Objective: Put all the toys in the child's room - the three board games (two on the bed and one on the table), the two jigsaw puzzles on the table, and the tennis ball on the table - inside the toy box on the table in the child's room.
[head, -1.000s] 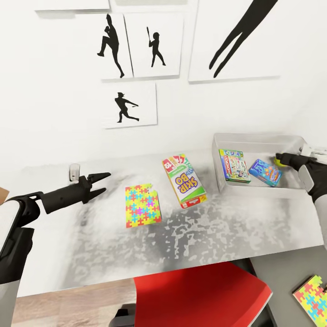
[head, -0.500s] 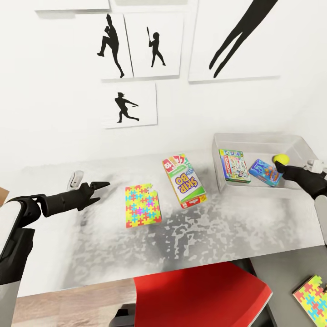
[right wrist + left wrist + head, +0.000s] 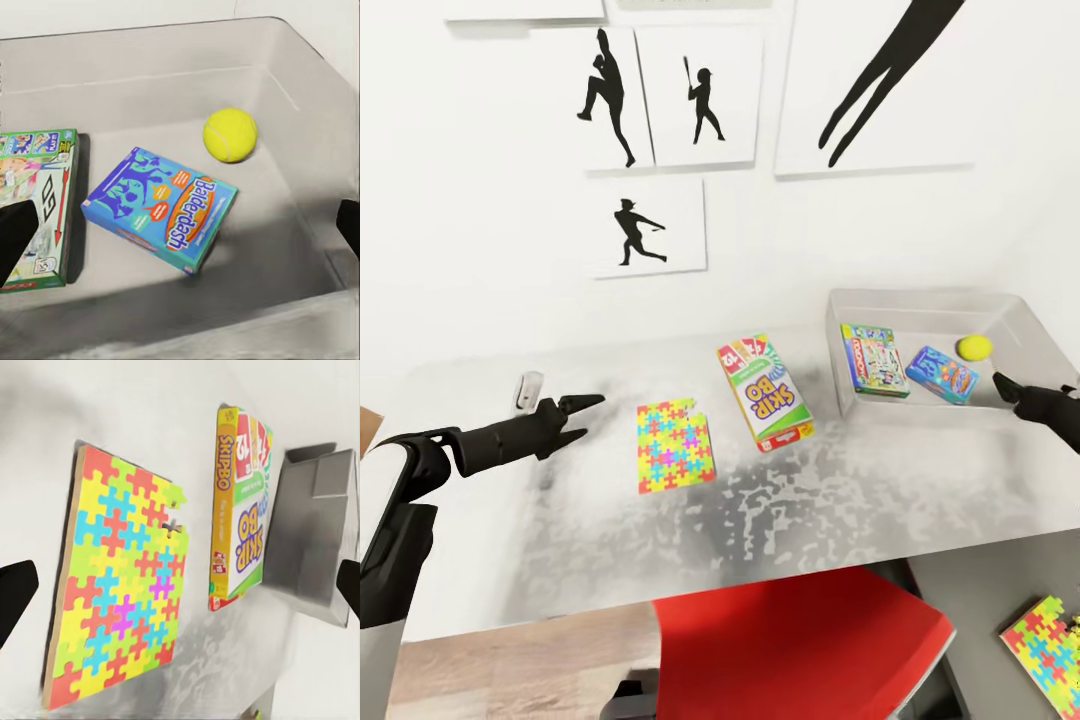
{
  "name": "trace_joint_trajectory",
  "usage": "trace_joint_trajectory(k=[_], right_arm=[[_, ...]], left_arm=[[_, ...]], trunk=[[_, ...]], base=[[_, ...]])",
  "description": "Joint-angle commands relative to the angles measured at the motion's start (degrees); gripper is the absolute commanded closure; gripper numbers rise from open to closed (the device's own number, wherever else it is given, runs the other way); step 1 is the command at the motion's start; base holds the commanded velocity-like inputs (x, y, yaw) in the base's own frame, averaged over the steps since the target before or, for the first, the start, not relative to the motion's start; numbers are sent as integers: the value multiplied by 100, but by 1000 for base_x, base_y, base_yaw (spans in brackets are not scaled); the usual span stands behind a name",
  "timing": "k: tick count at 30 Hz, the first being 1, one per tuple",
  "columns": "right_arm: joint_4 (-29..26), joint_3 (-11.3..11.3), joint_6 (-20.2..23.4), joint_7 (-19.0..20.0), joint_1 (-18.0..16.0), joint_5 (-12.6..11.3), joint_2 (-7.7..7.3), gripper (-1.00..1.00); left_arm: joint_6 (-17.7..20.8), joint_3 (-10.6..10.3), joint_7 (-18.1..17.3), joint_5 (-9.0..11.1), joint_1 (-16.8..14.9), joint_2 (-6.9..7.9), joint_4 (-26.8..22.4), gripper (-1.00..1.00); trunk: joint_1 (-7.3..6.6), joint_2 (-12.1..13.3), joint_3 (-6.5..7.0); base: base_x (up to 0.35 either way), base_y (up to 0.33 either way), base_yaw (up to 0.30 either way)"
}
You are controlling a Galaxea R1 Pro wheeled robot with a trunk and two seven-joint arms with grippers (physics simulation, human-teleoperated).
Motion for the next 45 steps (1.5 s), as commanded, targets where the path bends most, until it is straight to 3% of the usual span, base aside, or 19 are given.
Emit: trace_joint_trajectory(k=[1,4,5,8,27,35,45], right_arm=[[-6,-12,42,31,-3,-2,-2,-100],[-11,-25,72,39,-27,-6,18,-100],[-12,-35,83,40,-48,-8,24,-100],[-13,-44,91,41,-58,-11,-2,-100],[-13,-47,104,41,-61,-12,18,-100],[-13,-42,470,41,-123,-12,15,-100],[-13,-40,590,44,-155,-12,16,-100]], left_arm=[[15,2,54,56,-4,0,-5,-100],[11,-191,11,55,-9,-5,-9,-100],[6,-346,-3,54,-28,-8,-9,-100],[3,-409,-8,54,-35,-9,-5,-100],[-4,-421,-9,53,-39,-9,-4,-100],[-4,-426,-9,53,-38,-9,-2,-100],[-4,-426,-39,53,-30,-12,-8,-100]], trunk=[[0,-8,-7],[0,-8,9],[0,-8,17],[0,-8,44],[0,-8,222],[0,-8,297],[0,-8,391]], base=[[-262,0,0],[-200,0,0],[-51,0,0],[-23,0,0],[-22,10,0],[-208,166,0],[-126,114,0]])
